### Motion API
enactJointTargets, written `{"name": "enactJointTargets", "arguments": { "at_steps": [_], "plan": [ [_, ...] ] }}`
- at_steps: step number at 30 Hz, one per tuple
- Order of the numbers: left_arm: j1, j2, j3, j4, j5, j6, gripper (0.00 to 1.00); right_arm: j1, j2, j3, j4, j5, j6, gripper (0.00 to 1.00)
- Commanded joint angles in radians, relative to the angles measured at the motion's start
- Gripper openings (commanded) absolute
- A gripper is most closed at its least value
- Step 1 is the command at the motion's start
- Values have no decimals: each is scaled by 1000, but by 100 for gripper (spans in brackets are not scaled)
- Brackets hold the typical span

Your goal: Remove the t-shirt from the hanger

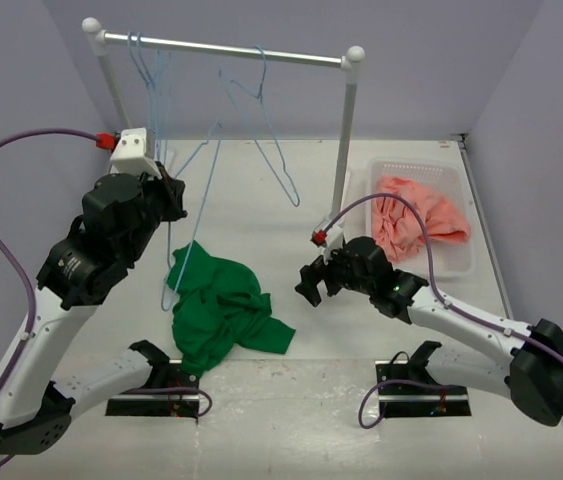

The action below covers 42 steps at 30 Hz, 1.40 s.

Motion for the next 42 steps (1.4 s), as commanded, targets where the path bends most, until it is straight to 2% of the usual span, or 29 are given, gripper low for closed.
{"name": "enactJointTargets", "arguments": {
  "at_steps": [1, 6, 9, 16, 24, 33, 36, 39, 42],
  "plan": [
    [1, 3, 5, -19, -13, 2, 0, 4, -37, 34, 6, 12, -10, 99],
    [1, 92, 84, 90, -4, 91, 0, 4, -86, 14, 6, 23, -3, 99],
    [1, 171, 135, 150, -45, 137, 0, 2, -111, 6, 6, 31, 3, 99],
    [12, 461, 428, 196, -149, 269, 0, 4, -157, -1, -63, 106, 16, 99],
    [42, 665, 717, 293, -175, 468, 0, 4, -232, -24, -92, 157, 29, 99],
    [126, 866, 888, 322, -117, 504, 0, 2, -236, -23, -112, 232, 30, 99],
    [169, 864, 844, 307, -71, 447, 0, 4, -239, -20, -123, 247, 27, 99],
    [205, 813, 683, 379, 10, 412, 0, 2, -241, -12, -138, 253, 20, 99],
    [211, 770, 576, 376, 44, 369, 0, 2, -243, -1, -149, 256, 13, 99]
  ]
}}
